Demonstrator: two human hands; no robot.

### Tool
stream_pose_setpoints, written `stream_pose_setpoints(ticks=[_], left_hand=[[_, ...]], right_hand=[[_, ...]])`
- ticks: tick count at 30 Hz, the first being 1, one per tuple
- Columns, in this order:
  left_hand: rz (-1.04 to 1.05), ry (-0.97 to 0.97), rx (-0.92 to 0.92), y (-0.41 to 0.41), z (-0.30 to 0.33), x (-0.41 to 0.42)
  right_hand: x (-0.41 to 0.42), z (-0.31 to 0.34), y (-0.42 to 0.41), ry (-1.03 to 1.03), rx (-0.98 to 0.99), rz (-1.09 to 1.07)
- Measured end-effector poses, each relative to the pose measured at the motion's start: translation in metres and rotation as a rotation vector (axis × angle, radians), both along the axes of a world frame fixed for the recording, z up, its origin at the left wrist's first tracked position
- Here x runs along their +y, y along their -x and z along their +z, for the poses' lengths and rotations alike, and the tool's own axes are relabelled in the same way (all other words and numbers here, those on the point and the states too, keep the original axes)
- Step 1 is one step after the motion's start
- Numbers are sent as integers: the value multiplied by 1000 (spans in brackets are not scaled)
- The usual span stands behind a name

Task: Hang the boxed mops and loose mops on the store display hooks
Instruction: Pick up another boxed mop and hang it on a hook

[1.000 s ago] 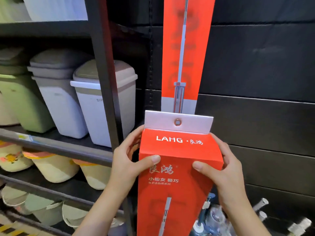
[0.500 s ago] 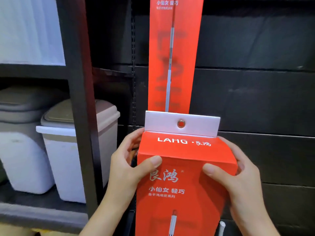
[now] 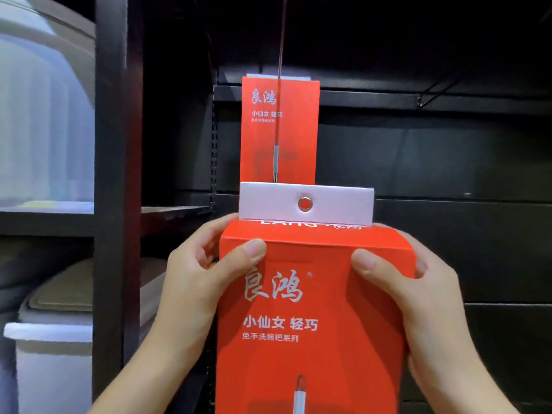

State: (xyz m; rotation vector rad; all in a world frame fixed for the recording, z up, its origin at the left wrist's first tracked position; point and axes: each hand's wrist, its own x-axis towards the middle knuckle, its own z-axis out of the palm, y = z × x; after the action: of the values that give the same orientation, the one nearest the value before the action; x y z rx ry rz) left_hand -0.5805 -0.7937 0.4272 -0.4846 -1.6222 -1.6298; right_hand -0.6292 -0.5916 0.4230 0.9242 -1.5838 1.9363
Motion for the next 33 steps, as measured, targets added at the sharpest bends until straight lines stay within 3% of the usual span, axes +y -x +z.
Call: stream_pose_setpoints(ticks=[11, 22, 33], left_hand=[[26, 64, 191, -1, 87, -11], [40, 95, 271, 4, 184, -13], [98, 129, 309, 25, 231, -21]], right_hand=[[-10, 89, 11, 3, 227, 44], [-17, 185, 24, 48, 302, 114], [-26, 231, 38, 99, 378, 115]])
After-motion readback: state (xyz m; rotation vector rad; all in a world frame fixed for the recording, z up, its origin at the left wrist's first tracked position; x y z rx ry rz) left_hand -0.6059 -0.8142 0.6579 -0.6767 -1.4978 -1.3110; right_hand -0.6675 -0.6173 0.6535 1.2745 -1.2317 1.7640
